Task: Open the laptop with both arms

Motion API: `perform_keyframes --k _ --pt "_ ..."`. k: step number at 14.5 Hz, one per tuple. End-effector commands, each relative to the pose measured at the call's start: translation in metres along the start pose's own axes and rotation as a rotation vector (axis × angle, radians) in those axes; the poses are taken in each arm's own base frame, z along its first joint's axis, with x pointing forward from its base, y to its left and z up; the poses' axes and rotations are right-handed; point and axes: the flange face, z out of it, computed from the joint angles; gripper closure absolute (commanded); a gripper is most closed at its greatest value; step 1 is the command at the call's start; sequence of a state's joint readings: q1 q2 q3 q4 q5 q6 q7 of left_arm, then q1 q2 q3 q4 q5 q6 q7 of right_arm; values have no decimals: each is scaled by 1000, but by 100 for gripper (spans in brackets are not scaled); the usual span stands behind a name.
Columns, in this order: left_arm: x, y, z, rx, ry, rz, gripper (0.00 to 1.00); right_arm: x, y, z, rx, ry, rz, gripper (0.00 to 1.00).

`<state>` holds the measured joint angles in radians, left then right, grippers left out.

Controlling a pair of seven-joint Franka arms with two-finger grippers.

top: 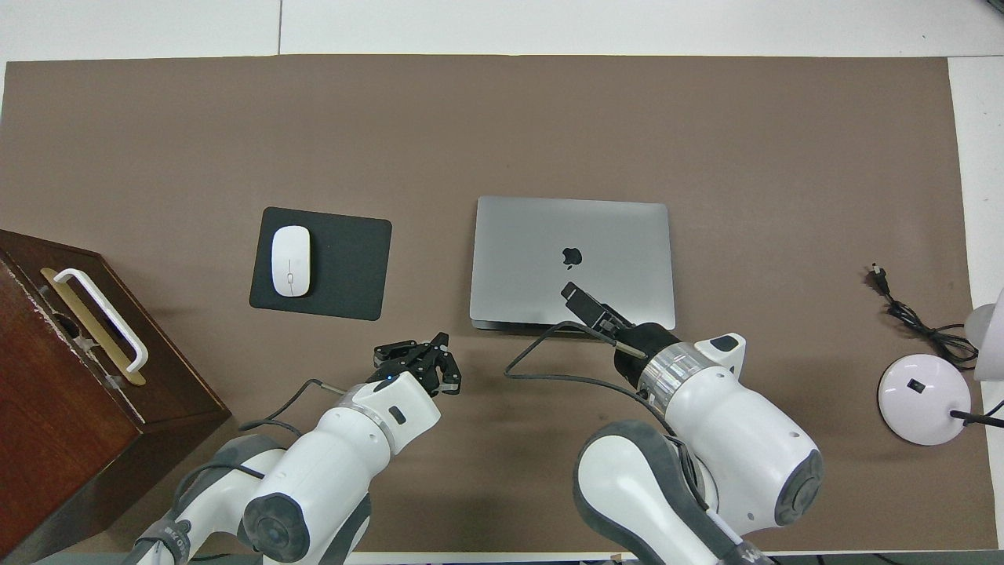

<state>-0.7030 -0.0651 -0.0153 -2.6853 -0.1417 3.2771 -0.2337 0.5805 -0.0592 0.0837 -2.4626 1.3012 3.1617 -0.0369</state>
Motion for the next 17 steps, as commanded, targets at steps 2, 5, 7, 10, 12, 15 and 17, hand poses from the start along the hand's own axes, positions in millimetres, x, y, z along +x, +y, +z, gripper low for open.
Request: perform_keyframes --k 2,5,7,10,12,15,17 --pt "-20 11 20 -19 28 36 100 -5 5 -3 -7 10 4 0" --pt "-32 12 34 -24 58 47 100 -16 5 -2 -3 -5 29 0" --pt "-35 13 38 -22 49 47 100 -17 8 1 -11 -9 40 0" --pt "-31 14 46 -21 49 44 100 -19 12 6 -25 -15 39 0" --pt "-24 18 55 -24 55 44 100 -20 14 9 -31 -18 37 0" --pt "-16 22 65 -25 61 44 100 -22 19 15 -48 -27 33 0" --pt "-15 22 69 -25 61 44 100 -24 23 20 -59 -31 32 0"
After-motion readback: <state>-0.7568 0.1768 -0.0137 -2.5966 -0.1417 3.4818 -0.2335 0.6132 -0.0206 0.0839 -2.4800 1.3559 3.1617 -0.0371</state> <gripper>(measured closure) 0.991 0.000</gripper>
